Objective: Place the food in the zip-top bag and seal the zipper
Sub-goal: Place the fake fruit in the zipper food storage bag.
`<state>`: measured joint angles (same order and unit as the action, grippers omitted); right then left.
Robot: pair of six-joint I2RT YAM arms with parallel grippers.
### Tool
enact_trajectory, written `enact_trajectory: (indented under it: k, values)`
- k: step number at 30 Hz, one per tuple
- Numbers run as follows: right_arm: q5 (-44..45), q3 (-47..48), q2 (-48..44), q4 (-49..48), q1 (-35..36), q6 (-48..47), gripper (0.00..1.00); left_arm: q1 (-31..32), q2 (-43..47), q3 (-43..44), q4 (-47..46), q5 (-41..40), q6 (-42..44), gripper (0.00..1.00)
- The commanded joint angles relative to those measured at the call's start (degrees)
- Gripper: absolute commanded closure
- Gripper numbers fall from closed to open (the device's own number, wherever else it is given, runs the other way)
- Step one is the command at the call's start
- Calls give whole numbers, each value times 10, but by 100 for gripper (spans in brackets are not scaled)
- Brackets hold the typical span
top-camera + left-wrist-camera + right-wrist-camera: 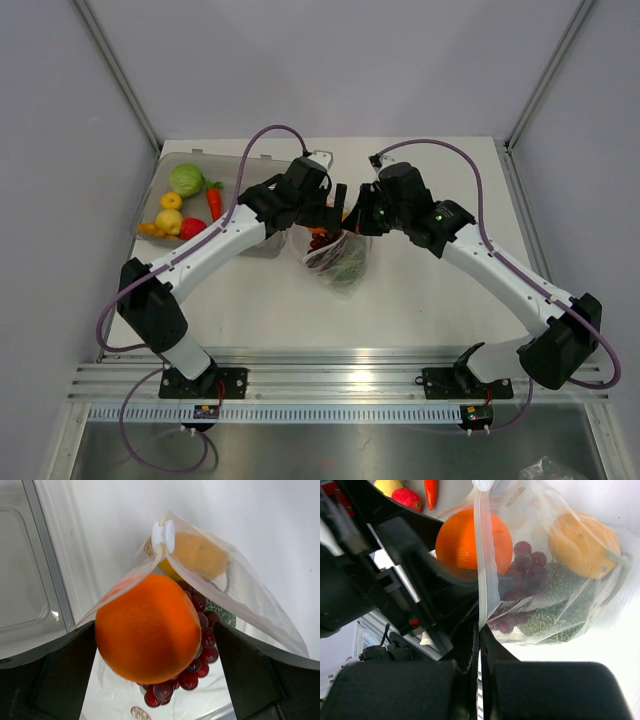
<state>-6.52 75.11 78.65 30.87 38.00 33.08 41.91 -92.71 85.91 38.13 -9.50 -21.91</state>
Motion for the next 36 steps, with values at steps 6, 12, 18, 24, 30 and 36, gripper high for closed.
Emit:
enact_trajectory:
  k: [6, 12, 18, 24, 30, 36]
  values:
    - [5, 0, -21, -23, 5, -1, 100, 4, 108, 10, 20, 43, 21, 1]
    - [2, -1, -18, -27, 5, 3, 100, 4, 147, -34, 2, 30, 10, 21]
    - [5, -6, -28, -24, 5, 6, 100, 4, 147, -38, 34, 21, -6, 100]
    - [10, -6, -34, -18, 5, 3, 100, 4, 169, -50, 83, 35, -7, 100]
    - [10, -6, -34, -18, 5, 4, 100, 4, 143, -30, 162, 41, 11, 100]
    - [16, -4, -39, -14, 5, 1, 100, 4, 126, -44, 152, 33, 22, 100]
